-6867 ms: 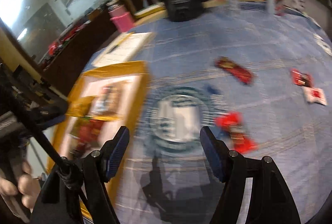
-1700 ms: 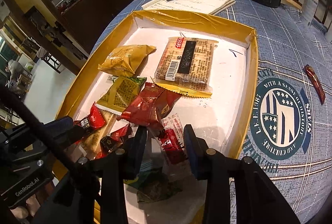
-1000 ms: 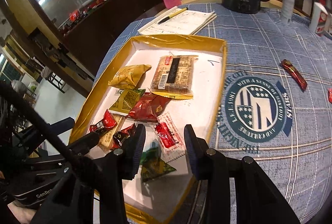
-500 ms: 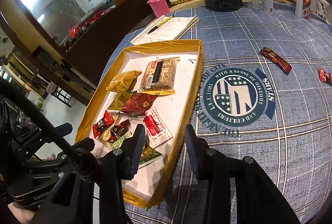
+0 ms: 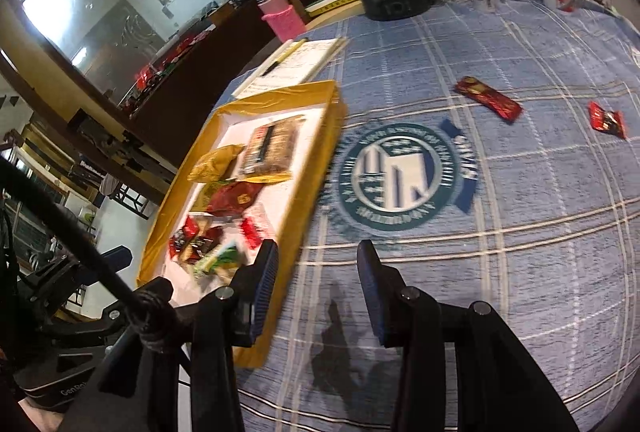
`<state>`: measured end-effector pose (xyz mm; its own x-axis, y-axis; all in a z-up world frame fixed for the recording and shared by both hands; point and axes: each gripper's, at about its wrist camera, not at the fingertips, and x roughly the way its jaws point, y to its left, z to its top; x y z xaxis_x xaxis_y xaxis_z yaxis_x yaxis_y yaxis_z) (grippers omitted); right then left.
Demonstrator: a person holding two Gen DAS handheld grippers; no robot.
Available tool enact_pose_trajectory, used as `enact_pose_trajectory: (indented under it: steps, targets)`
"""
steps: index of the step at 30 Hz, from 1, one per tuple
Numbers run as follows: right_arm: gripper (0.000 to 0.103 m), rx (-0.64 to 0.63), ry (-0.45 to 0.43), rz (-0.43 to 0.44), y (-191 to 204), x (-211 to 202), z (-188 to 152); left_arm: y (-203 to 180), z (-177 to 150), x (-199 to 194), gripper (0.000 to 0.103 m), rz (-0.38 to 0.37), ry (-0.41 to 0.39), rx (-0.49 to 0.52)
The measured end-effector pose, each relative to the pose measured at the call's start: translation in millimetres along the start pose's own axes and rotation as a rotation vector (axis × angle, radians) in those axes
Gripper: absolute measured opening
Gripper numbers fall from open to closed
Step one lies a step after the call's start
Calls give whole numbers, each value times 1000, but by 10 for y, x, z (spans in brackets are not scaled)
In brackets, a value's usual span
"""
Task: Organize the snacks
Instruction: 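Move both open tools away from the tray toward the remaining candies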
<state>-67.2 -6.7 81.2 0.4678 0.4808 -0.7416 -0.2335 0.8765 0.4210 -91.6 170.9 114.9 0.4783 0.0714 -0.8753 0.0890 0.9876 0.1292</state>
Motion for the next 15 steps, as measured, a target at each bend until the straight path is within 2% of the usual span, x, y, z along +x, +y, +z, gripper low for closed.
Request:
enact_pose_trajectory:
  steps: [15]
  targets:
    - [44,75,26,-51,-1015,-293,7,-863,172,160,65,-50,31,36]
